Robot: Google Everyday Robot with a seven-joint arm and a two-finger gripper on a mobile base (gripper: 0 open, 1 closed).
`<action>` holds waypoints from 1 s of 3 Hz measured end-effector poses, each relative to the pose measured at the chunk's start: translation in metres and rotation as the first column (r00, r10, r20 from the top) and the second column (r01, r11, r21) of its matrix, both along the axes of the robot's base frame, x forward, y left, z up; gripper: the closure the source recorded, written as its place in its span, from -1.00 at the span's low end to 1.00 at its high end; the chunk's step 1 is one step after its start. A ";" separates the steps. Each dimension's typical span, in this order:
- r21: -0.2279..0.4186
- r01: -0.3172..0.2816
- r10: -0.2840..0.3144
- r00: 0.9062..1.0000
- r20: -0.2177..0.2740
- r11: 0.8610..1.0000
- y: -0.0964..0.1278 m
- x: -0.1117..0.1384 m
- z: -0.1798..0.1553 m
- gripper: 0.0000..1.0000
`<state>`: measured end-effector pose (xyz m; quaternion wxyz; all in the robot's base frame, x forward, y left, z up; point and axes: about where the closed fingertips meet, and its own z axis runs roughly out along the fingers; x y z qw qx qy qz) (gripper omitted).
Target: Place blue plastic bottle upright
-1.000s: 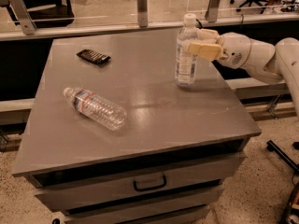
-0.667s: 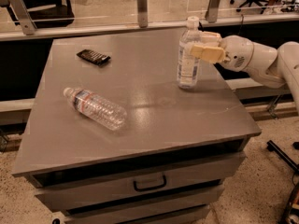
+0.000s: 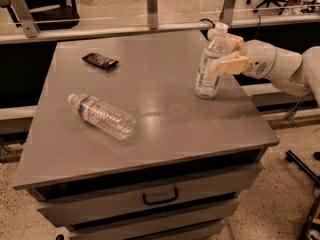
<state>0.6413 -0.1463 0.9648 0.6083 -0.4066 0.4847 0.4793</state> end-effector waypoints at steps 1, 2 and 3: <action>-0.050 0.030 -0.029 0.999 0.015 0.998 -0.012 -0.003 0.016 -1.00; -0.144 0.075 -0.072 0.997 0.025 0.987 -0.028 -0.012 0.035 -1.00; -0.149 0.077 -0.074 0.997 0.025 0.986 -0.028 -0.012 0.036 -1.00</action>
Offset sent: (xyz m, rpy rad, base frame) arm -0.0245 -0.0575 0.0589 -0.2671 -0.0239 -0.1408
